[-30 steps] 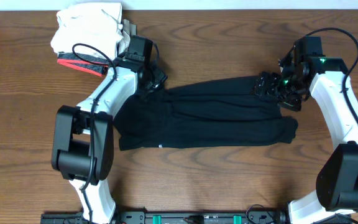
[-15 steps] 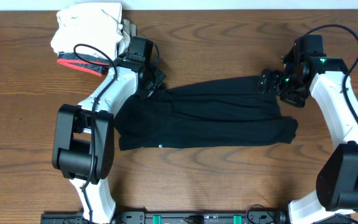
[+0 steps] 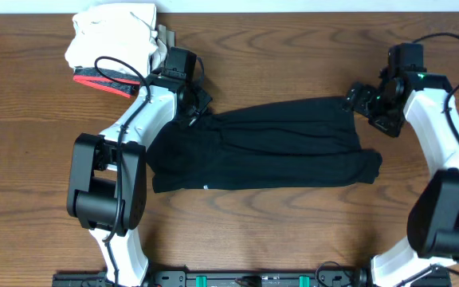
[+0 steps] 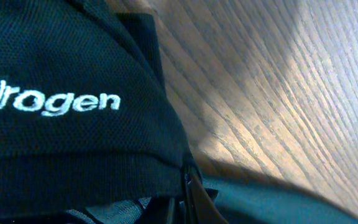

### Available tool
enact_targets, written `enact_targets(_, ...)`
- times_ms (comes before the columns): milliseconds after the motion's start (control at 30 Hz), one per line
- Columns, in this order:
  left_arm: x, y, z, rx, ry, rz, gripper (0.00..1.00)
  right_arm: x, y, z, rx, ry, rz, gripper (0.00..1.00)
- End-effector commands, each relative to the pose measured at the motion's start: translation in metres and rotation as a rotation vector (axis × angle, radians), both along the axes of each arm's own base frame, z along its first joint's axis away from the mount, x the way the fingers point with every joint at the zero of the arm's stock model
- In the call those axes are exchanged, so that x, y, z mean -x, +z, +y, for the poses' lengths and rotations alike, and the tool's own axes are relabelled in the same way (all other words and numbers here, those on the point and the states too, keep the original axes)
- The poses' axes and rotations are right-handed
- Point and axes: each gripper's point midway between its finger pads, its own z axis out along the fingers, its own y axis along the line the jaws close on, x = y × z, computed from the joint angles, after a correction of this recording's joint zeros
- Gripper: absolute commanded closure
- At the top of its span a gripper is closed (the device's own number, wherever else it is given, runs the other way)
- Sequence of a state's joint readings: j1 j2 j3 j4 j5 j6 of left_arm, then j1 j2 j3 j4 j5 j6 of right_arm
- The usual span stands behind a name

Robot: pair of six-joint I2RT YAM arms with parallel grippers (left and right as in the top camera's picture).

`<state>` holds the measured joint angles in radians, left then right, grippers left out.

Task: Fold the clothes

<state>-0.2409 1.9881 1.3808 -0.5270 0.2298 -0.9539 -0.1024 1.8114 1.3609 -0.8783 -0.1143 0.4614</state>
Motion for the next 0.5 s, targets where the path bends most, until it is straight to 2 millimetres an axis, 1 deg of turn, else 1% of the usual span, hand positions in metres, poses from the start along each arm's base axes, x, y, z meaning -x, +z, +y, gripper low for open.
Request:
enact_targets(0, -0.005, 0.005, 0.002, -0.013, -0.027, -0.022, 0.94, 0.000, -0.009, -0.025, 0.031, -0.097, 0.030, 0.01)
enact_targets(167, -0.006, 0.006, 0.002, -0.012, -0.027, -0.023, 0.94, 0.003, -0.010, -0.045, 0.044, -0.142, 0.032, 0.01)
enact_targets(267, -0.006, 0.006, 0.001, -0.012, -0.027, -0.024, 0.94, 0.006, -0.011, -0.050, 0.037, -0.156, 0.041, 0.01)
enact_targets(333, -0.006, 0.006, 0.001, -0.012, -0.026, -0.024, 0.94, 0.007, -0.012, -0.045, 0.012, -0.154, 0.044, 0.01)
enact_targets(367, -0.006, 0.006, 0.001, -0.011, -0.026, -0.025, 0.94, 0.006, -0.014, -0.040, -0.014, -0.148, 0.039, 0.01)
enact_targets(433, -0.007, 0.006, 0.001, -0.010, -0.027, -0.031, 0.94, 0.003, -0.016, -0.029, -0.054, -0.127, 0.023, 0.05)
enact_targets(467, -0.008, 0.007, 0.001, -0.009, -0.027, -0.035, 0.94, 0.001, -0.017, -0.026, -0.065, -0.111, 0.014, 0.08)
